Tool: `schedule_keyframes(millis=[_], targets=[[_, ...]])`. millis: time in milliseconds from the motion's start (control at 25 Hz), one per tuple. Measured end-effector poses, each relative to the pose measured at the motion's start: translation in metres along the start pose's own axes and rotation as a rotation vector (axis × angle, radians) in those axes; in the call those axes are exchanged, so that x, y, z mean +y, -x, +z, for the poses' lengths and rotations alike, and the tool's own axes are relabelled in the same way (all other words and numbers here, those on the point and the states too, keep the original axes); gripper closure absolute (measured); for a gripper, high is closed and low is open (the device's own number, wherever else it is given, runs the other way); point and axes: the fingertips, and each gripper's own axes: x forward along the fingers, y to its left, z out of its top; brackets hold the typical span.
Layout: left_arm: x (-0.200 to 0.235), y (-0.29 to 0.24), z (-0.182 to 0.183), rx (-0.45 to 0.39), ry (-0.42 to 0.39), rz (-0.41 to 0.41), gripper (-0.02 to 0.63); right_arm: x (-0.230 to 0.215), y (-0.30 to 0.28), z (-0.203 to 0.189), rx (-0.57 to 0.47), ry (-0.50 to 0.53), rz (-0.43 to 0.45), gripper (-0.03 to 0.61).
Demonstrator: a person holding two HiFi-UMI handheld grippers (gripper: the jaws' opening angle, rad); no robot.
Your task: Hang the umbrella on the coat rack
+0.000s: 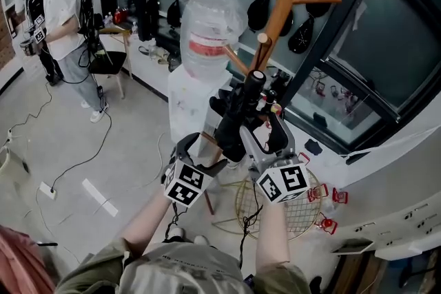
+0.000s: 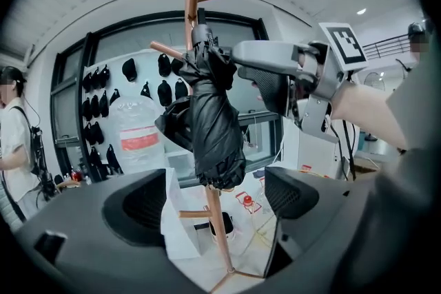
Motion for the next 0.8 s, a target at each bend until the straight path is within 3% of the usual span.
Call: schedule_keyframes(millis=[400,600,680,760,800], targets=[[0.017,0.052,0.002,-0.127,0.084,0.112,0.164,0.011,0.066,-0.032,-0.018,-0.052,-0.155,0.241],[0.008,0.082,-0.003,-0.177,0.074,0.134,0.166,0.035,0.095,-0.044,-0.001,-0.057,-0.193,0.244],[0.009,0.090,-0.005,-0.193,0.069,0.168,0.170,0.044,0.103,-0.046,-0.004,-0.043,-0.212,0.279],[0.013,0.098,-0.004,-0.225,0.074,0.213,0.236,0.052,0.106,-0.045,-0.006,0.000,-0.233,0.356],[0.017,0.102,-0.001,-0.249,0.078,0.241,0.328,0.054,0.106,-0.043,-0.006,0.025,-0.243,0.359]])
